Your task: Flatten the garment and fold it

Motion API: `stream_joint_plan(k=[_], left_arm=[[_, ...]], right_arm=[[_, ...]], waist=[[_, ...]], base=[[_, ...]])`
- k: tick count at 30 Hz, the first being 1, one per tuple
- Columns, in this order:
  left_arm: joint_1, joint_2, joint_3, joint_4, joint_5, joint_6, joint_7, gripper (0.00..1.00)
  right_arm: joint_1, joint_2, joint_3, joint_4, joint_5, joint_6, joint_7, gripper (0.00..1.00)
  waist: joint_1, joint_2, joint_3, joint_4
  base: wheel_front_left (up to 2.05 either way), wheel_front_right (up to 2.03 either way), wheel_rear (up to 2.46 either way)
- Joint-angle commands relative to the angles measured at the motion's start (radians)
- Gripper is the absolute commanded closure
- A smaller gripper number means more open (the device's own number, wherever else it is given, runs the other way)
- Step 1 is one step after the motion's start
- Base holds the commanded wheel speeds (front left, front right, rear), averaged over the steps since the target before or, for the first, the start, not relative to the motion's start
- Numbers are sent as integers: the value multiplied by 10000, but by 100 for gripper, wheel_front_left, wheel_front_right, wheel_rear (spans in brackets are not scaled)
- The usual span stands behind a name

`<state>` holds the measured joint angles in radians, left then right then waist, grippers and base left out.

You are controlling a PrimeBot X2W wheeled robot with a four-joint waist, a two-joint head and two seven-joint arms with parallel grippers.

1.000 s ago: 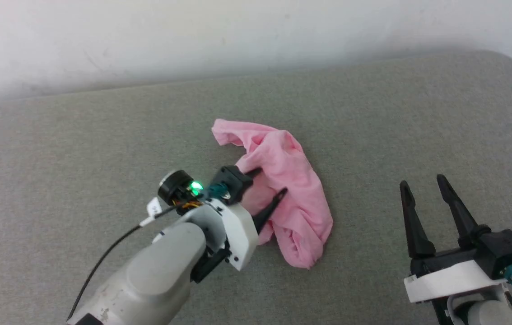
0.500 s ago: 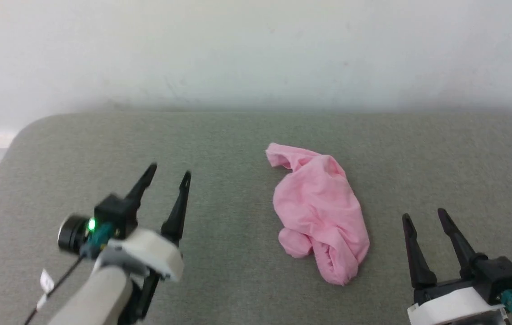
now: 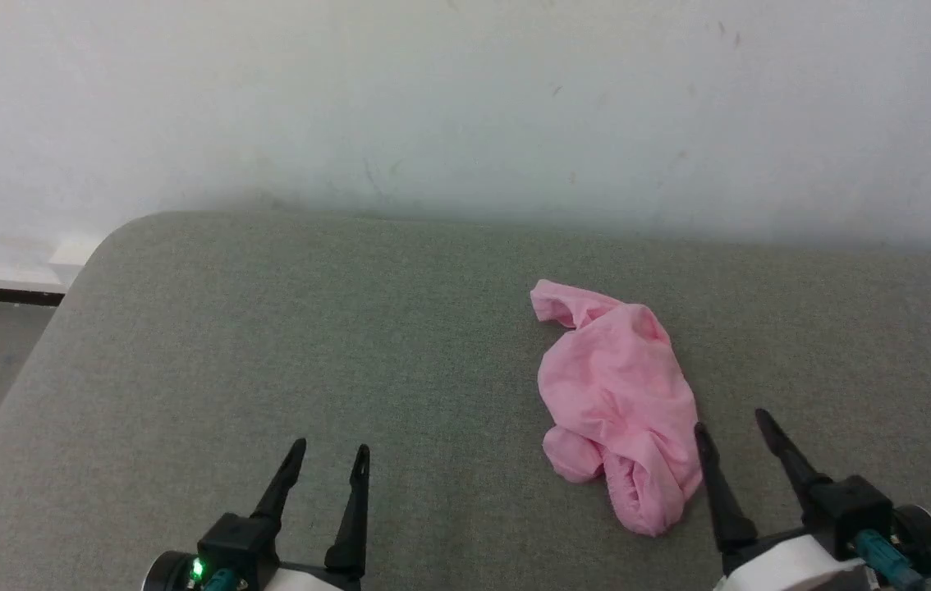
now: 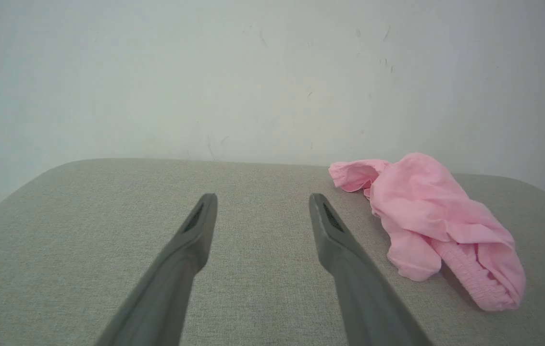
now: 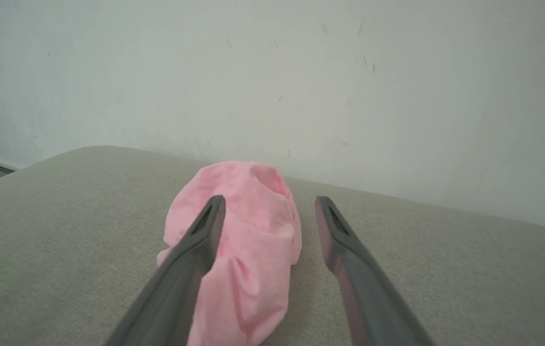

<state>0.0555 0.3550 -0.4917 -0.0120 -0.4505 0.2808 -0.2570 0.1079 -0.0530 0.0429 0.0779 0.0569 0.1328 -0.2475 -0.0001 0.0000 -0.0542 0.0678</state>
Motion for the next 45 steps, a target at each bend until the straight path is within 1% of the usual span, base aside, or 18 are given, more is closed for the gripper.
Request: stream_joint_plan(k=[1,3,6,9,12,15,17,20,26,27,28,33,35,38,41,45], left_arm=[[-47,-89,68,14,168,-189,-46,0],[-190,-189,78,117,295,-393,-46,0],[-448,-346,107,332,434,-657,-46,0],[-587,-561,160,564,522,-837,-46,0],[-660,-789,162,804,603,-1022,-46,0],[-740,-1019,159,992,699,-1191,-47,0],[-792,-1163,209,1107,753,-1286,-47,0],[-846,-1325,276,1249,860,-1421,-47,0],[-846,-1585,421,1454,1066,-1666,-47,0],[-839,-1621,446,1486,1097,-1694,-47,0],[-830,-1654,476,1517,1123,-1720,-47,0],[-653,-1730,704,1602,1204,-1817,-47,0],[-598,-1743,755,1646,1250,-1873,-47,0],[-524,-1769,901,1626,1295,-1901,-47,0],[-456,-1785,1031,1587,1353,-1939,-47,0],[-439,-1831,1128,1577,1449,-2029,-47,0]], right_arm=[[-141,21,226,47,-269,-21,388,0],[-498,-159,671,38,-457,-21,1233,0],[-1253,-763,1646,-8,-710,-21,2785,0],[-2132,-1263,2593,166,-676,-21,4339,0],[-2949,-1572,3211,722,-581,-21,5837,0],[-3689,-1865,3834,1442,-570,-21,6814,0],[-4105,-1945,4143,1919,-489,-21,7189,0],[-4638,-2065,4509,2599,-550,-21,7474,0],[-5288,-2105,4923,3844,-631,-21,7303,0],[-5347,-2080,4911,4002,-617,-21,7217,74],[-5393,-2033,4858,4114,-569,-21,7075,100],[-5525,-1612,4428,4157,-272,-21,6319,100],[-5474,-1346,4091,3909,133,-21,5936,100],[-5256,-866,3277,3230,1055,-21,5395,100],[-4874,-587,2514,2283,2079,-21,4963,100],[-3879,-334,713,1257,3295,-21,4571,100]], waist=[[1,0,121,129],[1,0,223,236],[1,0,420,457],[1,0,595,710],[1,0,764,1039],[1,0,915,1417],[1,0,999,1657],[1,0,1095,1963],[1,0,1156,2305],[1,0,1153,2327],[1,0,1139,2335],[1,0,961,2012],[1,0,849,1800],[1,0,723,1407],[1,0,676,936],[1,0,672,359]], base=[[0,0,0],[0,0,0],[0,0,0],[0,0,0],[0,0,0],[0,0,0],[0,0,0],[0,0,0],[0,0,0],[0,0,0],[0,0,0],[0,0,0],[0,0,0],[0,0,0],[0,0,0],[0,0,0]])
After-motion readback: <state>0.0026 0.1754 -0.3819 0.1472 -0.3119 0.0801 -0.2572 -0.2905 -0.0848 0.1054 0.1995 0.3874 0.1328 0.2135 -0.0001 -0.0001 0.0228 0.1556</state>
